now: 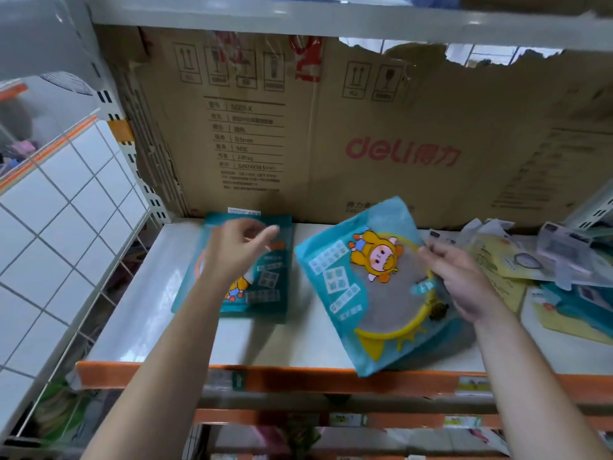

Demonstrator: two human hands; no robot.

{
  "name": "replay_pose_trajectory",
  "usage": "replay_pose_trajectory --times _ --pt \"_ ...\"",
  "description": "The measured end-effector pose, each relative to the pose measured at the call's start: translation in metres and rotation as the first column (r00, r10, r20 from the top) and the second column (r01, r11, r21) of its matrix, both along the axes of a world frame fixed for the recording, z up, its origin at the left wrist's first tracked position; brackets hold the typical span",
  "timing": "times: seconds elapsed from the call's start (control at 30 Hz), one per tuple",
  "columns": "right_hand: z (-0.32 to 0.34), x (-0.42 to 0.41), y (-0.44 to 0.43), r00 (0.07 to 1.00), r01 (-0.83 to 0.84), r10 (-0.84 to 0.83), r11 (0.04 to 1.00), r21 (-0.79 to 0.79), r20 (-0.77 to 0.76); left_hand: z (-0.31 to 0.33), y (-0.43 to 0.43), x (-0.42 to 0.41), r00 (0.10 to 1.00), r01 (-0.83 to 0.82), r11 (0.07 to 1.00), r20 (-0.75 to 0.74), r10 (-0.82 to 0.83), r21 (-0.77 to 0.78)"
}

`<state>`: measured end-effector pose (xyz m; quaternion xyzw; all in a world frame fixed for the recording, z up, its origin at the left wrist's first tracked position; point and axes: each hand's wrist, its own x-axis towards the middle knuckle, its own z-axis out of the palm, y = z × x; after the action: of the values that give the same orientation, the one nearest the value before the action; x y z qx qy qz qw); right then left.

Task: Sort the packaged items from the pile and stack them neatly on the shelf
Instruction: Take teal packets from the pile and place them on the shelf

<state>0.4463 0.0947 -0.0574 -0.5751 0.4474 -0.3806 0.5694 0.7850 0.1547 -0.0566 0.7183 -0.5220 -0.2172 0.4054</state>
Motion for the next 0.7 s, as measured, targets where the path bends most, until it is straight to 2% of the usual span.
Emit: replay_pose_trajectory --times 0.07,0.17,0.27,0.33,0.43,0.5,0.57,0.6,0.63,0.7 --pt "0.019 0.011 -0.009 0.989 -0.132 0.128 0.990 -0.043 -0.079 0.023 -0.002 -0.031 0.971 0.166 0.986 -0.177 -0.162 0.005" --pt "0.043 0.020 -0.018 0.939 -0.281 0.252 0.955 -0.096 -0.234 0.045 -0.002 -0.062 0.884 0.428 0.901 -0.239 -0.401 0.069" --pt "0.059 0.024 -0.023 0.899 -0.347 0.291 0.929 -0.128 -0.328 0.047 -0.004 -0.070 0.820 0.509 0.857 -0.347 -0.455 0.079" --pt "0.059 0.026 -0.025 0.919 -0.254 0.160 0.940 -0.230 -0.361 0.045 -0.005 -0.068 0.829 0.479 0.875 -0.358 -0.429 0.062" --pt "0.047 0.022 -0.026 0.941 -0.018 -0.119 0.918 -0.397 -0.317 0.040 -0.003 -0.062 0.838 0.417 0.909 -0.380 -0.392 -0.017" --pt "0.034 0.013 -0.023 0.890 0.145 -0.351 0.825 -0.547 -0.292 0.035 0.001 -0.059 0.842 0.373 0.925 -0.394 -0.369 -0.071" --pt "0.019 0.006 -0.011 0.781 0.265 -0.574 0.662 -0.701 -0.247 0.028 0.004 -0.058 0.862 0.288 0.949 -0.398 -0.314 -0.125" --pt "0.011 0.006 -0.003 0.761 0.324 -0.619 0.623 -0.712 -0.195 0.026 0.006 -0.061 0.861 0.227 0.960 -0.427 -0.277 -0.165" --pt "0.004 0.008 0.006 0.774 0.378 -0.615 0.639 -0.670 -0.149 0.022 0.007 -0.064 0.847 0.159 0.966 -0.474 -0.240 -0.205" --pt "-0.009 0.020 0.020 0.851 0.428 -0.515 0.793 -0.434 -0.101 0.016 0.008 -0.073 0.777 0.036 0.968 -0.601 -0.185 -0.250"
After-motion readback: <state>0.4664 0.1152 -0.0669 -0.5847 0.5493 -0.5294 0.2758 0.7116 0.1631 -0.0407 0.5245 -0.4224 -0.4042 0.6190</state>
